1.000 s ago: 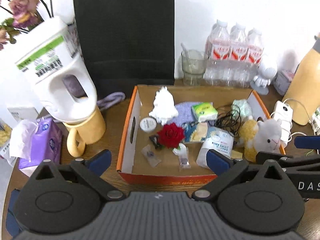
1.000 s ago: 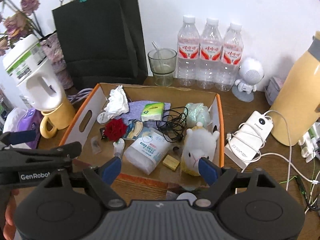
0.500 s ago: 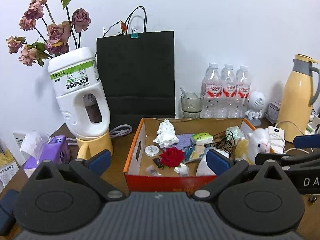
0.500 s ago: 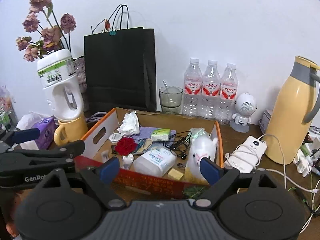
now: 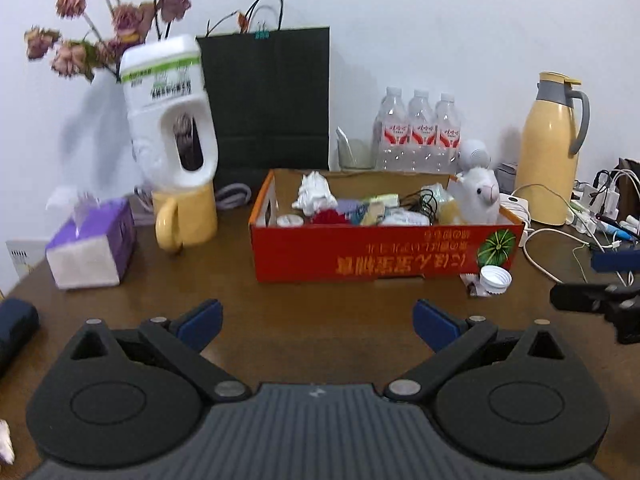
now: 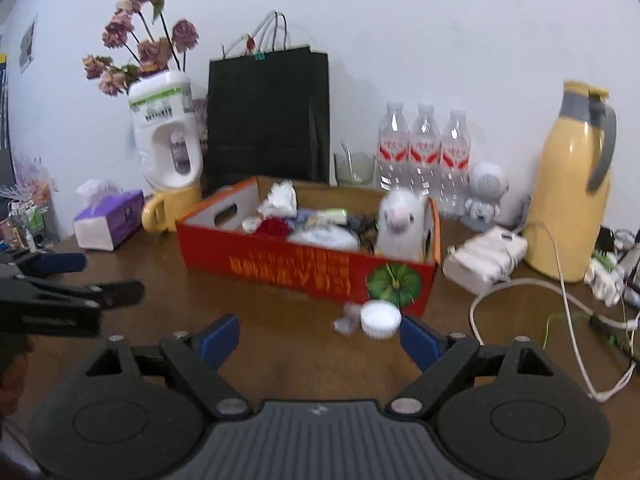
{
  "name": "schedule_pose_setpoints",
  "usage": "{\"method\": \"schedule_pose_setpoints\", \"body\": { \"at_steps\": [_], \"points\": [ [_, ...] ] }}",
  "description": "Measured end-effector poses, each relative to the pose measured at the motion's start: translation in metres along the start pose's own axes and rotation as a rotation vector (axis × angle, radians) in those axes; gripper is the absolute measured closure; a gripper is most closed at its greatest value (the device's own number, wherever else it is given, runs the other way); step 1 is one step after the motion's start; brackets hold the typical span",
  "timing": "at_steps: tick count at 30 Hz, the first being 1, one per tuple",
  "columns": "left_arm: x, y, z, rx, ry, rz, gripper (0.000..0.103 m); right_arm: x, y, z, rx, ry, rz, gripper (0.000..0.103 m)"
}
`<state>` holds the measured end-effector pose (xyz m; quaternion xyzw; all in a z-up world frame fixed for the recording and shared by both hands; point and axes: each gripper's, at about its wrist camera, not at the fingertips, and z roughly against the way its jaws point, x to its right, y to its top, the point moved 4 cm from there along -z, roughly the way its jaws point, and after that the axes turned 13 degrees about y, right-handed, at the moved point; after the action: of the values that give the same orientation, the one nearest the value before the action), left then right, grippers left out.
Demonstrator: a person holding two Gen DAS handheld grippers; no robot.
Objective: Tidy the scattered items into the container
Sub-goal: 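Move both tools back toward the white bottle cap on the desk, then grasp the white bottle cap with the right tool while the left grasps a small clear packet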
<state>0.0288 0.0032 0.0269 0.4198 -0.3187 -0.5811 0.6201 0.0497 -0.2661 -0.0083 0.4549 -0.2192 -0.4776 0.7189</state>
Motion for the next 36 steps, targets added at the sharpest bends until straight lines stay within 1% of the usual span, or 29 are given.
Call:
{"method": "schedule_pose_setpoints", "body": {
  "at_steps": [3,4,5,6,9,11,12,13,17,22,24,25,26,29,31,33,35,36],
  "points": [
    [0.005,-0.003,-0.007,-0.018,-0.031,0.021,0.000,0.015,-0.006,-0.020,-0.037,-0.025,-0.033,0.021],
    [0.008,-0.004,-0.012,-0.030,-0.039,0.016,0.000,0.021,-0.006,-0.028,-0.046,-0.027,-0.051,0.027],
    [0.010,-0.004,-0.016,-0.038,-0.042,0.009,0.000,0.029,-0.006,-0.037,-0.052,-0.027,-0.070,0.029],
    [0.012,-0.005,-0.019,-0.041,-0.045,0.003,0.000,0.036,-0.005,-0.045,-0.055,-0.026,-0.087,0.033],
    [0.021,-0.007,-0.025,-0.039,-0.054,-0.012,0.000,0.054,-0.001,-0.065,-0.058,-0.042,-0.104,0.039],
    [0.029,-0.006,-0.031,-0.039,-0.061,-0.019,0.000,0.065,0.001,-0.080,-0.077,-0.054,-0.107,0.049],
    [0.034,-0.005,-0.034,-0.037,-0.066,-0.022,0.000,0.070,0.001,-0.088,-0.088,-0.054,-0.113,0.051],
    [0.039,-0.004,-0.037,-0.038,-0.074,-0.026,0.000,0.074,0.001,-0.094,-0.098,-0.053,-0.119,0.056],
    [0.060,-0.001,-0.048,-0.045,-0.121,-0.061,0.002,0.084,0.001,-0.108,-0.119,-0.042,-0.128,0.056],
    [0.085,0.001,-0.060,-0.053,-0.154,-0.108,0.004,0.089,0.000,-0.119,-0.129,-0.018,-0.127,0.056],
    [0.093,0.002,-0.064,-0.057,-0.167,-0.119,0.006,0.090,-0.001,-0.122,-0.127,-0.015,-0.117,0.059],
    [0.098,0.002,-0.066,-0.058,-0.173,-0.126,0.008,0.091,-0.001,-0.121,-0.126,-0.015,-0.113,0.064],
    [0.104,0.003,-0.069,-0.063,-0.183,-0.134,0.009,0.092,-0.001,-0.120,-0.128,-0.014,-0.111,0.064],
    [0.123,0.007,-0.079,-0.080,-0.214,-0.146,0.014,0.098,0.003,-0.108,-0.109,-0.008,-0.130,0.064],
    [0.138,0.008,-0.087,-0.112,-0.234,-0.147,0.022,0.102,0.006,-0.094,-0.073,-0.020,-0.120,0.064],
    [0.152,0.009,-0.096,-0.148,-0.255,-0.140,0.026,0.109,0.009,-0.079,-0.031,-0.038,-0.121,0.064],
    [0.165,0.010,-0.107,-0.190,-0.250,-0.132,0.034,0.116,0.010,-0.067,0.005,-0.037,-0.147,0.064],
    [0.170,0.010,-0.112,-0.208,-0.244,-0.128,0.041,0.118,0.010,-0.064,0.018,-0.037,-0.156,0.064]
  ]
}}
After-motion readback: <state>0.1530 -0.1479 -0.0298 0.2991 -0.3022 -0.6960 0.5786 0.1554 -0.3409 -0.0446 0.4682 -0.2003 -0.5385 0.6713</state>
